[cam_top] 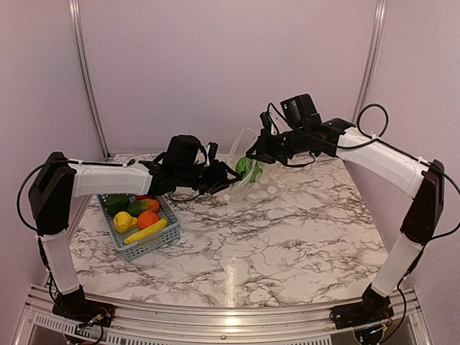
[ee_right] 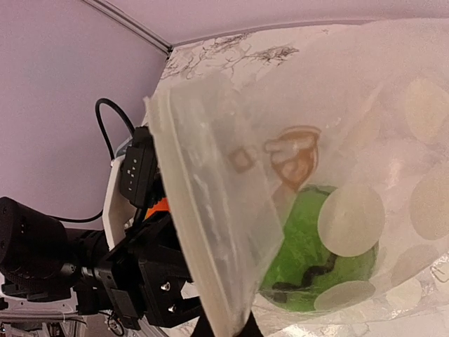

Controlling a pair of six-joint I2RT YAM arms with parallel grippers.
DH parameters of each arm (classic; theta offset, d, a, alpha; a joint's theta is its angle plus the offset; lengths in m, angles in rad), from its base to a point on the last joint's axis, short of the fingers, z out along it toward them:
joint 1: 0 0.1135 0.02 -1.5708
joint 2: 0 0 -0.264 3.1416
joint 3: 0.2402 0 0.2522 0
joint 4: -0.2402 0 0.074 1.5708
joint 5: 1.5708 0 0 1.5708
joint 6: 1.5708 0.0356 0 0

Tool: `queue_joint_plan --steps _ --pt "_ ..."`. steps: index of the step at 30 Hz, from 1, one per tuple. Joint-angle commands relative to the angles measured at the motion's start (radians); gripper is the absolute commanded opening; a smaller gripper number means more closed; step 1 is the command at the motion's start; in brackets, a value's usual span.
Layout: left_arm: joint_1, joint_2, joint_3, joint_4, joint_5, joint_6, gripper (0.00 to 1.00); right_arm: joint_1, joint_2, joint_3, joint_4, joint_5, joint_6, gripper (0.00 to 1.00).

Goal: Place the food in the zip-top bag and seal the zipper
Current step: Adjust the zipper food storage bag at the center of the board.

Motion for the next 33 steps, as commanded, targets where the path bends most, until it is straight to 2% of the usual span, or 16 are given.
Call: queue_joint_plan --steps 1,3,5,7,9,11,12,14,18,22,27,29,33 --pt "-0.003 0.019 -0.012 0.076 0.015 -0.028 0.27 -0.017 -0.027 -0.006 0.034 -0.014 0.014 0.0" --pt "-0.003 0.015 -0.003 0.063 -0.007 -0.03 0.12 -0.023 -0.029 -0.012 0.033 -0.012 0.011 0.0" --pt "-0.008 0.0 0.043 -0.047 -0.074 0.003 0.0 -0.028 -0.023 0.002 -0.02 0.025 0.01 0.0" --pt "-0.037 -0.025 0.199 -0.337 -0.215 0.082 0.0 -0.028 0.002 0.072 -0.135 0.108 -0.009 0.0" --pt "-0.097 -0.055 0.378 -0.5 -0.359 0.194 0.0 -0.028 0.035 0.169 -0.25 0.207 -0.04 0.0" --pt "-0.164 -0.071 0.425 -0.567 -0.518 0.276 0.0 -0.028 0.058 0.24 -0.324 0.293 -0.066 0.0" --pt "-0.173 -0.062 0.424 -0.584 -0.552 0.291 0.0 -0.029 0.067 0.259 -0.342 0.339 -0.078 0.0" --pt "-0.171 -0.035 0.436 -0.656 -0.614 0.284 0.0 -0.041 0.078 0.268 -0.352 0.332 -0.072 0.0" --pt "-0.163 -0.034 0.365 -0.57 -0.529 0.243 0.0 -0.052 0.055 0.219 -0.265 0.222 -0.053 0.0" --pt "-0.155 -0.039 0.306 -0.436 -0.451 0.201 0.0 -0.053 0.04 0.122 -0.202 0.178 -0.023 0.3" --pt "-0.142 -0.004 0.306 -0.395 -0.426 0.13 0.0 -0.051 0.024 0.028 -0.156 0.131 0.017 0.55" --pt "-0.137 0.008 0.312 -0.395 -0.421 0.117 0.0 -0.051 0.01 0.002 -0.157 0.137 0.027 0.59" --pt "-0.132 0.012 0.312 -0.385 -0.415 0.104 0.0 -0.052 -0.019 -0.057 -0.155 0.142 0.049 0.61"
